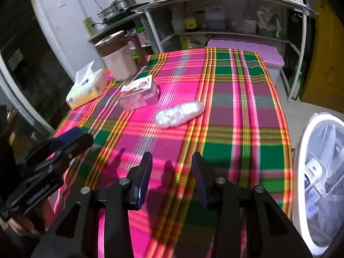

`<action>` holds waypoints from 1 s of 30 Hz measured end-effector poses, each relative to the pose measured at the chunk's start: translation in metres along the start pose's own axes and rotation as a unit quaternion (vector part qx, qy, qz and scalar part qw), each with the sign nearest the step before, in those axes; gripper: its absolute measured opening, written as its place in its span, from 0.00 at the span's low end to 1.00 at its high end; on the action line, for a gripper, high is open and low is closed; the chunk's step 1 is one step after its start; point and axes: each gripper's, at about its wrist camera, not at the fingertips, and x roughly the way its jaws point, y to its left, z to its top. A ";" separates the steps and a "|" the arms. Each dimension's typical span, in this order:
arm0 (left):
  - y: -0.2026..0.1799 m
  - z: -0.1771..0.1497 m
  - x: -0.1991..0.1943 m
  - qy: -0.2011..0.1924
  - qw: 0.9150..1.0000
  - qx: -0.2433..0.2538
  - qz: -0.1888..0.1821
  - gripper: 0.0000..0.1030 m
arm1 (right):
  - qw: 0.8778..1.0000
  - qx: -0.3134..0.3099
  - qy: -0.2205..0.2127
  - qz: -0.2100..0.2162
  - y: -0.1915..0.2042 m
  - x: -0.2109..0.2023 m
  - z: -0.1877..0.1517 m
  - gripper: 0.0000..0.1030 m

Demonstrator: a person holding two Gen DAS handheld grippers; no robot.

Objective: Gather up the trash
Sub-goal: 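Grasp the pink strawberry milk carton with the left tool while the right tool grasps the clear plastic bag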

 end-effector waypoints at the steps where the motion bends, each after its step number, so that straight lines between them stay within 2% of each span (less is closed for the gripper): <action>1: 0.003 0.002 0.001 -0.001 1.000 0.000 0.001 0.40 | 1.000 0.006 -0.002 -0.003 0.001 0.003 0.004 0.38; 5: 0.011 0.007 0.005 -0.004 1.000 -0.003 0.000 0.40 | 0.999 0.037 -0.009 -0.015 0.000 0.021 0.022 0.50; 15: 0.029 0.017 0.009 -0.007 1.000 -0.014 0.000 0.40 | 0.994 0.105 0.001 -0.027 -0.009 0.065 0.047 0.50; 20: 0.032 0.025 0.014 -0.008 1.000 -0.011 0.002 0.40 | 0.995 0.087 0.004 -0.041 -0.004 0.072 0.050 0.50; 23: 0.030 0.030 0.020 -0.007 1.000 -0.002 -0.003 0.40 | 0.997 0.078 0.009 -0.024 -0.002 0.072 0.049 0.34; 27: 0.027 0.040 0.035 -0.001 1.000 0.010 -0.018 0.40 | 0.998 0.056 0.009 -0.022 0.001 0.067 0.044 0.32; 30: 0.028 0.048 0.047 0.003 0.999 0.015 -0.031 0.47 | 0.998 0.057 0.010 -0.017 -0.004 0.061 0.040 0.32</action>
